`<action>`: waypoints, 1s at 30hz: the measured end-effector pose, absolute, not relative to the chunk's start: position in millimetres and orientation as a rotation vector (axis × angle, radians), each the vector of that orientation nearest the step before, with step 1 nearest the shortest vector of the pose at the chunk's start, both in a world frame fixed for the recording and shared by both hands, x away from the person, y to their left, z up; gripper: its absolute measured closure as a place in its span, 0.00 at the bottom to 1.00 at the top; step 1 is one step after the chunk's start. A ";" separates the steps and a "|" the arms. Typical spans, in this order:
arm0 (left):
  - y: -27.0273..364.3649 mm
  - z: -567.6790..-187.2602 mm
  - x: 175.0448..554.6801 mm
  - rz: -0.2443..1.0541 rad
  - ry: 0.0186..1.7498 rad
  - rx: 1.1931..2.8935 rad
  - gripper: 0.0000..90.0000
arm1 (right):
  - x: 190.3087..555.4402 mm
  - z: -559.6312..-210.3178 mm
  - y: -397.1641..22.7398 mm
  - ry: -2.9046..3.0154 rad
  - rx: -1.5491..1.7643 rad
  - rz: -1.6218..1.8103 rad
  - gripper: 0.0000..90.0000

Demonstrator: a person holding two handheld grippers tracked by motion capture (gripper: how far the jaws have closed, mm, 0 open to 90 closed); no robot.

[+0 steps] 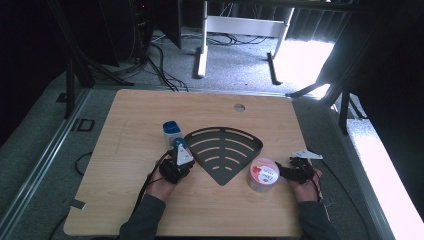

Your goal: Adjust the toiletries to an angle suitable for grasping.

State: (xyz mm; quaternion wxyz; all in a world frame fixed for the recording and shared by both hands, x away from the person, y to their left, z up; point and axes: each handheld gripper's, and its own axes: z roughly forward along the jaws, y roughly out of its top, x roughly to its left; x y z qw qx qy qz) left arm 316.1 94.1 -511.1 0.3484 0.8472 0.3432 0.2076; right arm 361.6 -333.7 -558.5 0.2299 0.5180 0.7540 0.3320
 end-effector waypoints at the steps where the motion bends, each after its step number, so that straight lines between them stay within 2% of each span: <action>1: 94.9 -511.0 316.7 0.540 0.893 2.196 1.00 | 361.6 -558.5 -333.7 2.075 1.425 0.913 0.33; 10: 94.2 -517.0 315.1 0.511 0.884 2.198 0.95 | 361.5 -558.4 -333.1 2.067 1.433 0.910 0.34; 13: 90.8 -522.7 312.7 0.495 0.878 2.216 0.95 | 360.4 -558.3 -332.4 2.068 1.428 0.912 0.38; 17: 84.2 -533.7 311.2 0.453 0.862 2.244 0.94 | 357.6 -557.5 -331.0 2.070 1.415 0.928 0.53; 22: 82.4 -539.3 308.5 0.417 0.857 2.246 0.92 | 350.0 -553.0 -330.6 2.136 1.380 1.005 0.84; 28: 84.1 -539.9 308.9 0.377 0.866 2.215 0.92 | 340.5 -539.3 -325.7 2.173 1.296 1.150 0.98; 30: 84.0 -539.7 308.1 0.376 0.862 2.215 0.92 | 338.7 -537.0 -324.9 2.184 1.273 1.155 1.00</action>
